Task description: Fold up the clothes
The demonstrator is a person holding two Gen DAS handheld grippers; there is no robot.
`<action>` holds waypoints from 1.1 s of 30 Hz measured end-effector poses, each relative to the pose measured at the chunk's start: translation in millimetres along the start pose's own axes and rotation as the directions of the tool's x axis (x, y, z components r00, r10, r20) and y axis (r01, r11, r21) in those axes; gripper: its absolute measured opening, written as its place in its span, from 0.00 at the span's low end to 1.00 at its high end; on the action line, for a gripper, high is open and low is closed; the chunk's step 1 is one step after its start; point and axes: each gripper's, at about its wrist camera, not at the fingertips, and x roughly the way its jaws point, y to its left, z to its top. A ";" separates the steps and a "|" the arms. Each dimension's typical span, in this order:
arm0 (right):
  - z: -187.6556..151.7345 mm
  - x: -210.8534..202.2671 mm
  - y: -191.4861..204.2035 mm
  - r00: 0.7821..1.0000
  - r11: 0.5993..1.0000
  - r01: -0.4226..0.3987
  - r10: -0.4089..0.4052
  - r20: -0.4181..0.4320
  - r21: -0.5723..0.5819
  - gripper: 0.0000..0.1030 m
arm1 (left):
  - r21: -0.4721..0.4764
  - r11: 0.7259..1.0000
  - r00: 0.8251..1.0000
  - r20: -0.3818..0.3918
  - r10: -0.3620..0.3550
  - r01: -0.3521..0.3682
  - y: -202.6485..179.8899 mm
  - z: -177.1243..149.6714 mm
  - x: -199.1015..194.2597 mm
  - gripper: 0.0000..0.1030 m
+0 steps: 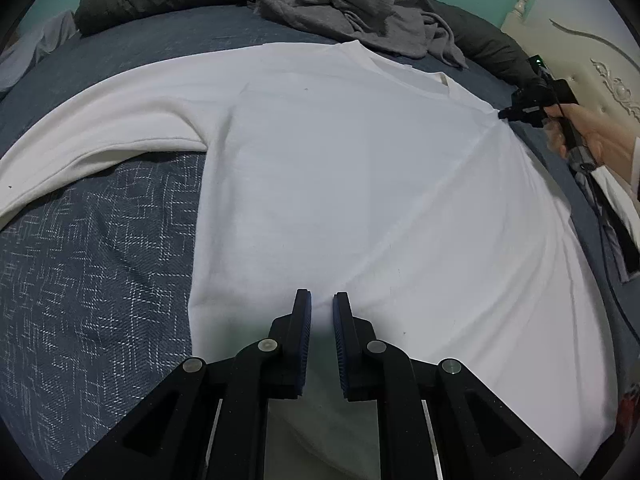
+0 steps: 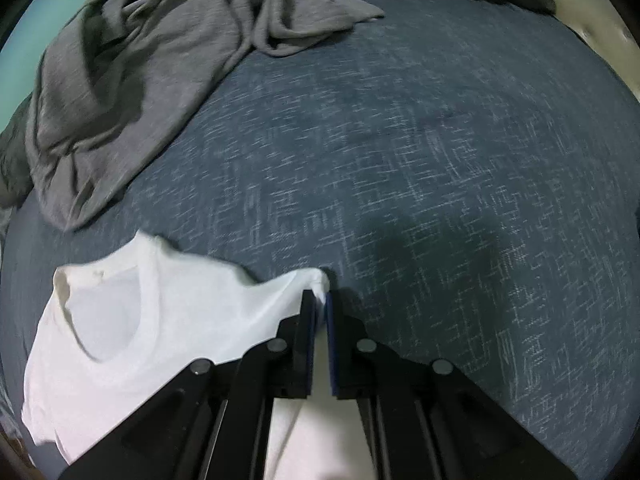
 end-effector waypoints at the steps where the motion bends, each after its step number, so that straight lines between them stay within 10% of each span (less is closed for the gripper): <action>1: 0.4 0.4 -2.3 1.000 1.000 -0.011 0.011 0.003 0.018 0.05 | -0.001 1.000 1.000 0.000 -0.003 0.003 0.9 -0.4 -0.1 0.12; 11: 9.0 -35.9 -33.2 0.993 0.994 -0.072 0.063 0.102 0.084 0.10 | -0.012 1.000 1.000 -0.003 0.000 0.000 -1.1 0.4 1.5 0.12; 17: -2.7 -37.3 -34.7 0.987 0.989 -0.140 0.143 0.076 -0.045 0.34 | -0.019 1.000 1.000 -0.005 0.001 -0.001 -2.1 0.2 1.1 0.14; 29: -16.5 -3.6 -27.7 0.972 0.974 -0.215 0.221 0.085 -0.075 0.33 | -0.018 1.000 1.000 -0.005 -0.001 0.001 0.0 -0.9 1.4 0.17; 33: -11.1 5.9 -10.2 0.977 0.974 -0.190 0.201 0.076 -0.126 0.11 | -0.016 1.000 1.000 -0.007 -0.002 0.002 1.5 -3.6 -1.1 0.17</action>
